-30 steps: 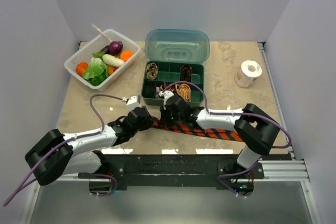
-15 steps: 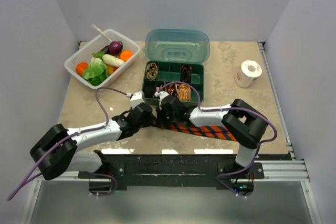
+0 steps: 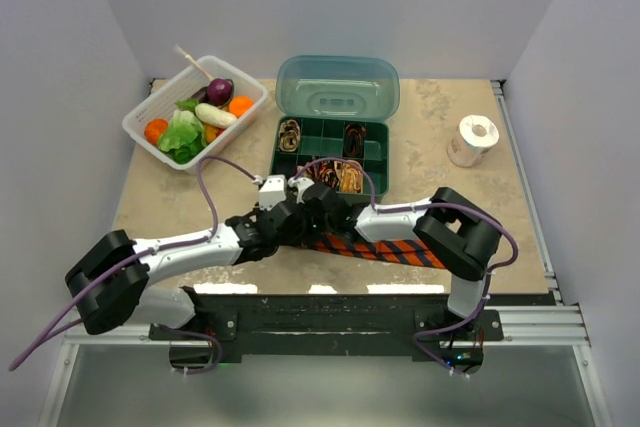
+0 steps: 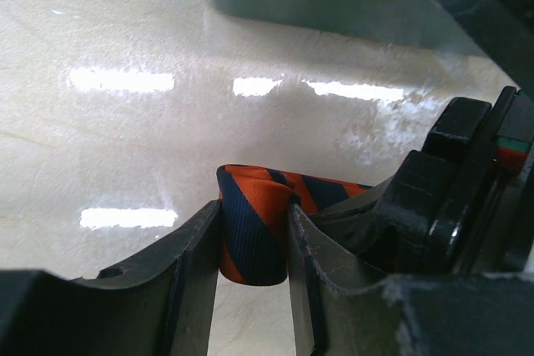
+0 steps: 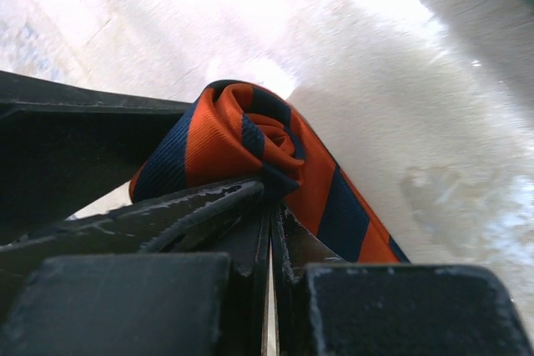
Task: Roll the ties
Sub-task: Roll the tie at the center of the board.
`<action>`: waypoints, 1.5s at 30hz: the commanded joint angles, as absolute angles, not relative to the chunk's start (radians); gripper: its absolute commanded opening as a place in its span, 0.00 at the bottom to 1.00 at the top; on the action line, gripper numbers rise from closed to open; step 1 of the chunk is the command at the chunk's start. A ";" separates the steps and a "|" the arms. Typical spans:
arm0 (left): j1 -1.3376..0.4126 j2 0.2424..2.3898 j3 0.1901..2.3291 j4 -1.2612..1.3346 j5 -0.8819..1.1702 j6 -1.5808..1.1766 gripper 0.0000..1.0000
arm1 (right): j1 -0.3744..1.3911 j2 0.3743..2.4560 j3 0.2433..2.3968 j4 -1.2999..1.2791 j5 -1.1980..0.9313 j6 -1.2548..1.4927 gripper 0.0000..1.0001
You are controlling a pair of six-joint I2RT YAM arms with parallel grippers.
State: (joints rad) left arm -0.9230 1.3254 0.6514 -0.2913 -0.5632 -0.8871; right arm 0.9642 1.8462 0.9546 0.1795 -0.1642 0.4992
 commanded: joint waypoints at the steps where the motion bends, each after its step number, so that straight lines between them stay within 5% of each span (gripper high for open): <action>1: -0.966 1.333 0.701 -0.334 -0.618 -0.905 0.41 | 0.991 1.839 0.966 0.259 -0.230 0.529 0.00; 15: -0.988 1.331 0.722 -0.431 -0.721 -0.936 0.40 | 0.983 1.664 0.948 0.152 -0.086 0.497 0.00; 45: -1.002 1.376 0.733 -0.416 -0.753 -1.012 0.38 | 0.971 1.890 0.884 0.529 -0.226 0.709 0.00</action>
